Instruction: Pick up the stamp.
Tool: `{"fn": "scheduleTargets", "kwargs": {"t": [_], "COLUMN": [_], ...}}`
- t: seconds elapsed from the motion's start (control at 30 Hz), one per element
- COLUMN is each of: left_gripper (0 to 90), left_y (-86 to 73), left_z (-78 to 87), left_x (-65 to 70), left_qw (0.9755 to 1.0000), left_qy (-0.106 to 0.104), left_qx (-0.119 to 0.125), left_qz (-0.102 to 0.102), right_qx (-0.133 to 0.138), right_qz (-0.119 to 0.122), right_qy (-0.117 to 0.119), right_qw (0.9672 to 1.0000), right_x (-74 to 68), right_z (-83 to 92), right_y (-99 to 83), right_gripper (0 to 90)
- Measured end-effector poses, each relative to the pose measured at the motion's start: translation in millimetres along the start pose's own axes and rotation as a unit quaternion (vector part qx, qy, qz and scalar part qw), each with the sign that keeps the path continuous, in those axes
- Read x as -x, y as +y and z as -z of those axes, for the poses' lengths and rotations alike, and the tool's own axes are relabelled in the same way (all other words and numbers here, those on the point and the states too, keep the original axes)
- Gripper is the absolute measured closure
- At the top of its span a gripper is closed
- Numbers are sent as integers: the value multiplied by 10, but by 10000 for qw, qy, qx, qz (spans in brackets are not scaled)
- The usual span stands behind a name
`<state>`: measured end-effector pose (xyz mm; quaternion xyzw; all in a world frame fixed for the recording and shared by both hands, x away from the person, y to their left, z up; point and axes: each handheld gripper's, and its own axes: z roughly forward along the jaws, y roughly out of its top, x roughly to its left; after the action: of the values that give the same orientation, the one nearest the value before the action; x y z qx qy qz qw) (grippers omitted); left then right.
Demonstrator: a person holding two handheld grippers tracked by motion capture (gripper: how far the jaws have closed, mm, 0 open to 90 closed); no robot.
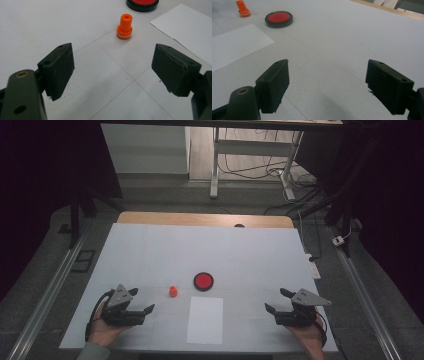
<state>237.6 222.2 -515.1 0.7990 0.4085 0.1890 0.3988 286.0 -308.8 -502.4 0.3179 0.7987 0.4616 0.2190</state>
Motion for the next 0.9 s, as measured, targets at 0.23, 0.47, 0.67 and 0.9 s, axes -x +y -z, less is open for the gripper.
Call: {"fn": "scheduleTargets", "kwargs": {"t": [0.23, 0.47, 0.67, 0.9], "left_gripper": [187, 188, 191, 195], "left_y": [2, 7, 17, 73], "left_z": [3, 2, -7, -31], "left_x": [-6, -7, 6, 32], "left_qw": [10000, 9999, 9999, 9997], "left_qy": [24, 61, 76, 55], "left_qx": [39, 73, 81, 131], "left_qz": [-24, -59, -120, -221], "right_qx": [49, 25, 48, 13], "right_qz": [-12, 1, 0, 21], "right_qy": [-2, 36, 43, 12], "right_qw": [10000, 10000, 10000, 10000], "right_x": [-1, -18, -20, -28], "right_z": [14, 10, 10, 9], "right_y": [0, 0, -1, 1], "right_gripper": [206, 218, 223, 229]}}
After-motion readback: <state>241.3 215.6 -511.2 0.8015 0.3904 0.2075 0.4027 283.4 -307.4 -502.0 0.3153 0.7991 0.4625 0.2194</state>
